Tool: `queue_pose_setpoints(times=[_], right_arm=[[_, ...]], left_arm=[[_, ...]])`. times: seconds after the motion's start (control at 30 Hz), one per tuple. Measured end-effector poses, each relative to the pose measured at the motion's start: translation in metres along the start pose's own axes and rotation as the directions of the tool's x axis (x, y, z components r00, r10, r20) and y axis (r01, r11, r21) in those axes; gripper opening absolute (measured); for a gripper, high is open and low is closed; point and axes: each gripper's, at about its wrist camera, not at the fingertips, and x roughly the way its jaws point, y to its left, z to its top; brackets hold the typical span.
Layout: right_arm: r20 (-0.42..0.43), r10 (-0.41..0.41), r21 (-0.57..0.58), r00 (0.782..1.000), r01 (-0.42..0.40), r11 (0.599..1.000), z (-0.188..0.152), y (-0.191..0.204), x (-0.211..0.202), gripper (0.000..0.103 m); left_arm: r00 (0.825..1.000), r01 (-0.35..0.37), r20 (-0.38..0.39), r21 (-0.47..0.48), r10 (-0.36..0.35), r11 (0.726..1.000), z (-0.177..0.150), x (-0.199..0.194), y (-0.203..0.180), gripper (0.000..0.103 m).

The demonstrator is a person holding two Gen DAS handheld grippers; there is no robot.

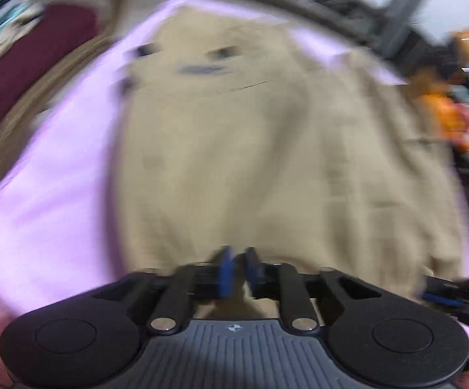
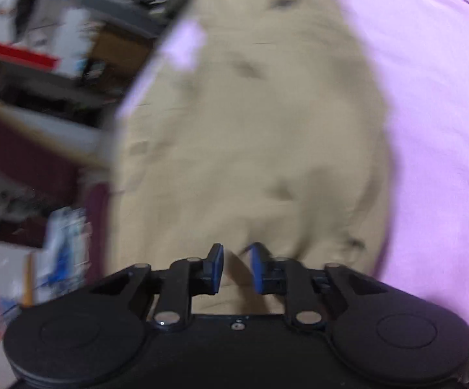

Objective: Fold clothes
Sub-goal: 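Lay the trousers flat on the towel with both grippers, legs extended, then open both grippers and release the trouser hems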

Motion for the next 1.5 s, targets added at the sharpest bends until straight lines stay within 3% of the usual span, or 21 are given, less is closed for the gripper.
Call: queue_pose_setpoints(times=[0.07, 0.1, 0.17, 0.2, 0.23, 0.3, 0.43, 0.5, 0.7, 0.77, 0.8, 0.83, 0.9, 1.03, 1.13, 1.2, 1.3, 1.4, 1.5], right_arm=[[0.091, 0.008, 0.137, 0.996, -0.02, 0.99, 0.01, -0.021, -0.015, 0.002], [0.144, 0.012, 0.153, 0.989, -0.034, 0.988, 0.013, -0.024, -0.027, 0.008], [0.22, -0.01, 0.114, 0.975, -0.016, 0.993, 0.009, -0.019, -0.051, 0.03], [0.246, -0.012, 0.088, 0.969, -0.01, 0.996, 0.005, -0.016, -0.062, 0.043], [0.249, -0.007, 0.08, 0.969, -0.013, 0.997, 0.001, -0.016, -0.065, 0.047], [0.246, 0.004, 0.071, 0.969, -0.023, 0.997, -0.007, -0.017, -0.069, 0.047], [0.241, 0.027, 0.054, 0.97, -0.041, 0.998, -0.023, -0.02, -0.078, 0.053], [0.221, 0.005, 0.027, 0.975, -0.011, 1.0, -0.025, -0.016, -0.07, 0.058], [0.099, -0.035, -0.057, 0.994, 0.041, 0.998, -0.036, -0.005, -0.046, 0.052], [0.062, -0.044, -0.092, 0.997, 0.05, 0.994, -0.039, 0.0, -0.039, 0.048], [0.058, -0.057, -0.115, 0.997, 0.063, 0.991, -0.041, 0.003, -0.037, 0.039], [0.055, -0.069, -0.138, 0.996, 0.076, 0.988, -0.043, 0.007, -0.035, 0.017], [0.086, -0.04, -0.152, 0.996, 0.052, 0.987, -0.046, 0.011, -0.042, 0.011], [0.14, 0.122, -0.128, 0.983, -0.104, 0.986, -0.049, 0.014, -0.072, 0.01], [0.104, 0.017, -0.103, 0.994, -0.006, 0.995, -0.053, 0.007, -0.07, 0.01], [0.083, -0.054, -0.106, 0.995, 0.063, 0.992, -0.056, 0.003, -0.06, 0.012], [0.075, -0.126, -0.164, 0.989, 0.136, 0.977, -0.059, 0.014, -0.054, 0.023], [0.106, -0.097, -0.215, 0.99, 0.118, 0.969, -0.056, 0.033, -0.077, 0.03], [0.164, 0.051, -0.25, 0.985, -0.009, 0.968, -0.04, 0.06, -0.113, 0.031]], left_arm=[[1.0, -0.006, 0.015, -0.065, 0.007, 0.998, 0.003, -0.015, 0.014, 0.012], [0.999, -0.016, 0.043, -0.074, 0.019, 0.997, 0.002, -0.027, 0.018, 0.012], [0.996, -0.005, 0.089, -0.101, 0.014, 0.995, -0.003, -0.054, 0.026, 0.018], [0.994, 0.024, 0.111, -0.112, -0.012, 0.993, -0.007, -0.067, 0.032, 0.032], [0.991, 0.048, 0.133, -0.115, -0.032, 0.992, -0.012, -0.077, 0.037, 0.039], [0.989, 0.052, 0.143, -0.115, -0.036, 0.992, -0.021, -0.089, 0.043, 0.039], [0.997, 0.052, 0.061, -0.106, -0.046, 0.993, -0.03, -0.082, 0.042, 0.042], [0.998, 0.068, 0.021, -0.073, -0.066, 0.995, -0.032, -0.072, 0.033, 0.044], [0.987, 0.12, -0.106, -0.01, -0.121, 0.993, -0.04, -0.043, 0.014, 0.043], [0.987, 0.123, -0.106, 0.011, -0.121, 0.992, -0.04, -0.038, 0.01, 0.04], [0.988, 0.123, -0.102, 0.022, -0.12, 0.992, -0.04, -0.037, 0.008, 0.033], [0.989, 0.123, -0.087, 0.028, -0.12, 0.992, -0.041, -0.04, 0.006, 0.019], [0.986, 0.166, -0.008, 0.016, -0.166, 0.986, -0.04, -0.057, 0.009, 0.009], [0.965, 0.244, 0.102, -0.023, -0.241, 0.969, -0.037, -0.089, 0.018, 0.008], [0.976, 0.218, 0.023, -0.061, -0.217, 0.974, -0.042, -0.077, 0.021, 0.009], [0.984, 0.164, -0.06, -0.069, -0.168, 0.984, -0.046, -0.059, 0.019, 0.012], [0.99, 0.115, -0.078, -0.053, -0.119, 0.992, -0.047, -0.063, 0.018, 0.016], [0.994, 0.103, 0.03, 0.026, -0.104, 0.994, -0.044, -0.097, 0.012, 0.012], [0.979, 0.118, 0.153, 0.109, -0.134, 0.987, -0.027, -0.125, 0.003, 0.012]])
